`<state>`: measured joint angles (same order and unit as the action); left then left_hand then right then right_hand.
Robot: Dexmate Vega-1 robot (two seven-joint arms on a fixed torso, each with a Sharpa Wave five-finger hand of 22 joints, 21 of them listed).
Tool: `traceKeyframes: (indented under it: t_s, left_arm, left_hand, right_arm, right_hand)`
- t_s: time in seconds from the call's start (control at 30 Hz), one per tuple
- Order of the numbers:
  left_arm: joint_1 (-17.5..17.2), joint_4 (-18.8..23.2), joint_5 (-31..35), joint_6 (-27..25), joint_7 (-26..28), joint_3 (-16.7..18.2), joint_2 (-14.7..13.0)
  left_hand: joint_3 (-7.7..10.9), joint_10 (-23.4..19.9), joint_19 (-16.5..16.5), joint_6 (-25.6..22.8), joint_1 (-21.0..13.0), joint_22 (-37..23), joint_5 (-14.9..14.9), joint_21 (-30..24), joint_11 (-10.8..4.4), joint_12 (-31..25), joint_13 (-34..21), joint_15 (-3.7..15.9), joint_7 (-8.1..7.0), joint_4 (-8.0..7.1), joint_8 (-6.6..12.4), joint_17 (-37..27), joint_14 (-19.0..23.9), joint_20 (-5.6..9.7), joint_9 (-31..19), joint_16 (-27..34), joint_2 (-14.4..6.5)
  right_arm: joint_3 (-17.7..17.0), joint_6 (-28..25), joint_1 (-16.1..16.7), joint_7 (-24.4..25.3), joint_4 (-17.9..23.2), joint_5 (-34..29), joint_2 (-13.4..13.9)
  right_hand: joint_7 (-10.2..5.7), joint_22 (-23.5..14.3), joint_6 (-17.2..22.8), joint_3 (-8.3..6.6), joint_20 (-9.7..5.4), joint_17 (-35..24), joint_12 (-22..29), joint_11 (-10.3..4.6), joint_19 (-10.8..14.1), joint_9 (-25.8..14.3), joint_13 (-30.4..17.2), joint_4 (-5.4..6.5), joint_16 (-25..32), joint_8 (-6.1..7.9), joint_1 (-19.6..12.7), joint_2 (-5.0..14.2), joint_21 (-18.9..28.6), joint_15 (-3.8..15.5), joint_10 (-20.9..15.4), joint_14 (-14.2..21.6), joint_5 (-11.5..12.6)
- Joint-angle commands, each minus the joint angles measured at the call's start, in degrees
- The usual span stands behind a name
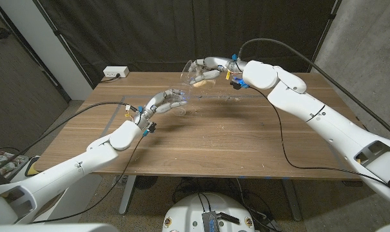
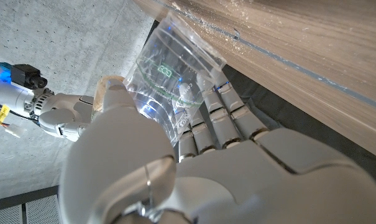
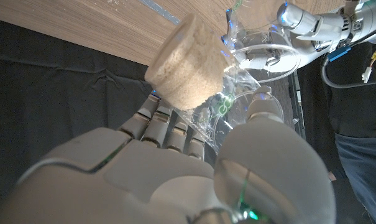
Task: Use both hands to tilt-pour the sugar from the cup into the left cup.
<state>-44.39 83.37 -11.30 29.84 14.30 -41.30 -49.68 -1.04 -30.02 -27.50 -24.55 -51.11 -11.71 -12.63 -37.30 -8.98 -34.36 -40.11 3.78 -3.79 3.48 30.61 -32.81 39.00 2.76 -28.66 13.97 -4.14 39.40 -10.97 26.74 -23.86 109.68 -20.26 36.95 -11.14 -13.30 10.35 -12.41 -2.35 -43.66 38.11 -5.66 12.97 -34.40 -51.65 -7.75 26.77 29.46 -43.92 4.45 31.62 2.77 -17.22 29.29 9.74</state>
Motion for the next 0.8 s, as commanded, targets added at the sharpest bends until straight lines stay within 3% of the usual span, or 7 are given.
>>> traceKeyframes:
  t_s: [0.03,0.8]
  left_arm:
    - [0.77,-3.64,-0.76,3.5,-0.61,-0.17,0.26]
    - [6.65,-16.63,-2.74,10.85,-6.62,-2.23,6.66]
  left_hand:
    - [-0.44,-0.49,0.23,-0.24,-0.16,-0.18,0.29,-0.28,-0.31,-0.56,-0.22,6.85,-0.35,0.1,0.47,-0.28,0.56,4.82,0.02,-0.19,-0.4]
    - [-0.74,-0.6,0.25,-0.41,-0.25,-0.11,0.36,-0.53,-0.42,-0.61,-0.06,6.88,-0.38,0.09,0.79,-0.61,0.76,5.04,0.16,-0.47,-0.62]
  right_arm:
    - [1.7,-0.8,-1.91,-1.08,-1.03,-4.09,-1.66]
    - [4.91,-2.6,-3.96,-3.21,-2.81,-14.55,-4.58]
  right_hand:
    - [-0.22,-0.03,0.27,-0.33,0.0,-0.08,-0.06,-0.14,0.41,-0.19,-0.07,0.08,-0.1,0.34,0.22,0.26,0.21,10.39,-0.7,0.43,0.37]
    - [-0.8,0.17,1.21,-0.49,0.24,-0.31,-0.41,-0.44,0.22,-0.35,-0.27,0.02,-0.47,0.55,0.3,0.31,0.16,10.42,-1.11,0.72,0.36]
